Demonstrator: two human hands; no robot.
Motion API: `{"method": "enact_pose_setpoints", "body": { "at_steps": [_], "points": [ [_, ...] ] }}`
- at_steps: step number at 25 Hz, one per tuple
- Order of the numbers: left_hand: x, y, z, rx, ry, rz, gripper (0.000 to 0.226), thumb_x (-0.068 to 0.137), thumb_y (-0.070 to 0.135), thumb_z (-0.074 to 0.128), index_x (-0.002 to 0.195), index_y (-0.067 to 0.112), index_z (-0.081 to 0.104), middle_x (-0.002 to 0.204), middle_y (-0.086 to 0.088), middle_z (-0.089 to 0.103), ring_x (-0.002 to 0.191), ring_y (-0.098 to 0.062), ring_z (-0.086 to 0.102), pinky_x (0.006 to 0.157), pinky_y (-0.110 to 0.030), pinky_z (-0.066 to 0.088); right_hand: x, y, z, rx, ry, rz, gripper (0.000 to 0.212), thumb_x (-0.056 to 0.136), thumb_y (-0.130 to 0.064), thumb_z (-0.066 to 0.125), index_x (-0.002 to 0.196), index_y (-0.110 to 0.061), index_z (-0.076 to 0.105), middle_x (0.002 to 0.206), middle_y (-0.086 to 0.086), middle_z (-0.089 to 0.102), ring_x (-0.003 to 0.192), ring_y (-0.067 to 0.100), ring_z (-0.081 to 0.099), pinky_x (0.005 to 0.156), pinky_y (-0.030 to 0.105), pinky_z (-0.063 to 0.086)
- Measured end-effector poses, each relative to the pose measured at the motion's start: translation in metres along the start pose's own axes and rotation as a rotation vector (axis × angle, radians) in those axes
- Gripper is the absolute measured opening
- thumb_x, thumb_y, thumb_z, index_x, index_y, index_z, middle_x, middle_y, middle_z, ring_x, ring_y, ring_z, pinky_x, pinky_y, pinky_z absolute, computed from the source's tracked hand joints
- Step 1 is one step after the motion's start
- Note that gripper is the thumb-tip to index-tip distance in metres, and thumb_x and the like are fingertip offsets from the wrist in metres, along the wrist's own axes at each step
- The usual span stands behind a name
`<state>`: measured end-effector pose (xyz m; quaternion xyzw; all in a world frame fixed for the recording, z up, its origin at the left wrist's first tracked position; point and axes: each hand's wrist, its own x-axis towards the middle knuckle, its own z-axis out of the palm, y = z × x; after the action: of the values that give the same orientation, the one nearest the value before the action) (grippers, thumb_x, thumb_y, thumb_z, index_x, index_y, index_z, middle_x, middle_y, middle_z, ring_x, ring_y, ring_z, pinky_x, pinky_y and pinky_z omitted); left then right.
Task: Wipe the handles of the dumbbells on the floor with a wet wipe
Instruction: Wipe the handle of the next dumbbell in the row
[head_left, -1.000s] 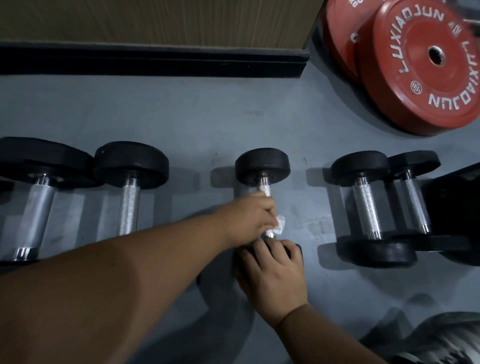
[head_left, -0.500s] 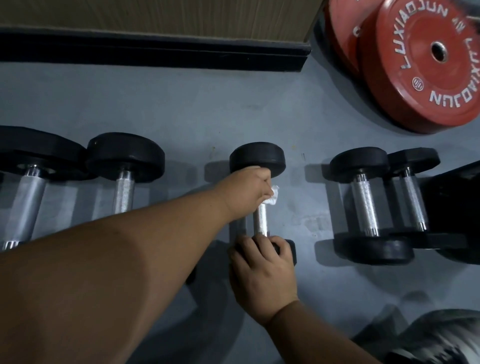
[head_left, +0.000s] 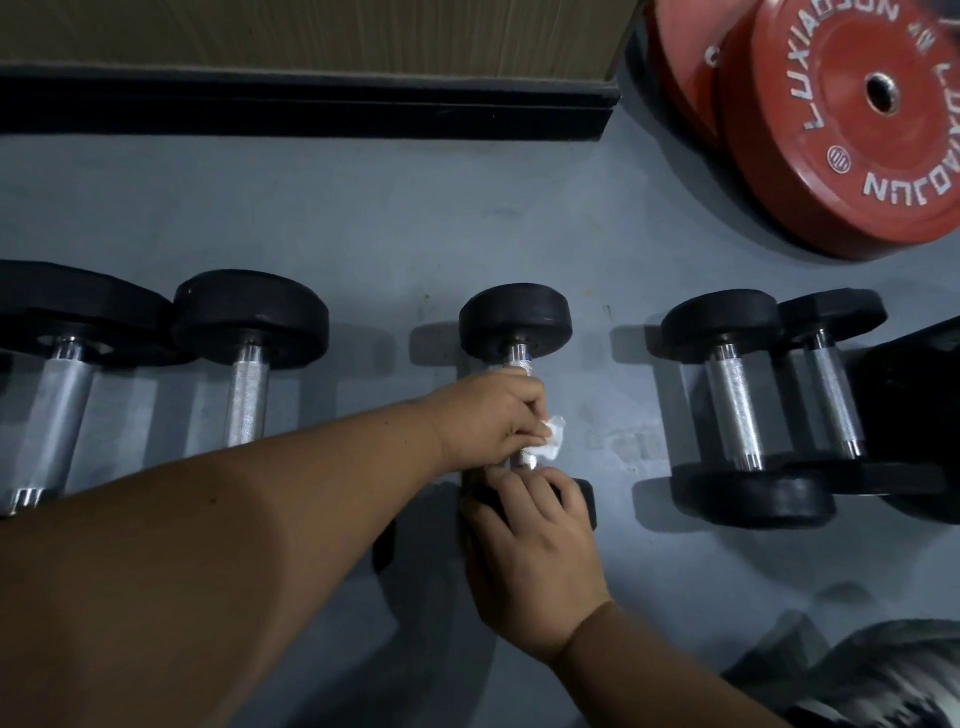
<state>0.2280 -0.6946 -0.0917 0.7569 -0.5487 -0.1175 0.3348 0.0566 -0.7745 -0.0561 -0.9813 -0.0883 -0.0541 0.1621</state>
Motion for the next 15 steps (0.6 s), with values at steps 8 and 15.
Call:
{"method": "enact_pose_setpoints", "body": {
  "at_steps": [8, 15],
  "points": [
    [0.014, -0.006, -0.018, -0.077, 0.052, -0.273, 0.014, 0.083, 0.015, 0.076, 0.095, 0.009, 0.079, 0.100, -0.002, 0.067, 0.094, -0.016, 0.063, 0.089, -0.021, 0.046, -0.007, 0.025, -0.011, 0.105, 0.001, 0.271, 0.061, 0.069, -0.057, 0.078, 0.115, -0.019, 0.065, 0.122, 0.000, 0.056, 0.115, 0.023, 0.053, 0.095, 0.044, 0.043],
    [-0.007, 0.017, -0.011, -0.124, -0.149, -0.096, 0.010, 0.079, 0.015, 0.077, 0.088, 0.016, 0.080, 0.091, 0.004, 0.067, 0.089, -0.012, 0.058, 0.085, -0.004, 0.029, -0.013, 0.028, 0.003, 0.267, -0.021, 0.422, 0.070, 0.062, -0.062, 0.077, 0.114, -0.019, 0.058, 0.116, -0.001, 0.047, 0.110, 0.021, 0.047, 0.096, 0.031, 0.042]
  ]
}}
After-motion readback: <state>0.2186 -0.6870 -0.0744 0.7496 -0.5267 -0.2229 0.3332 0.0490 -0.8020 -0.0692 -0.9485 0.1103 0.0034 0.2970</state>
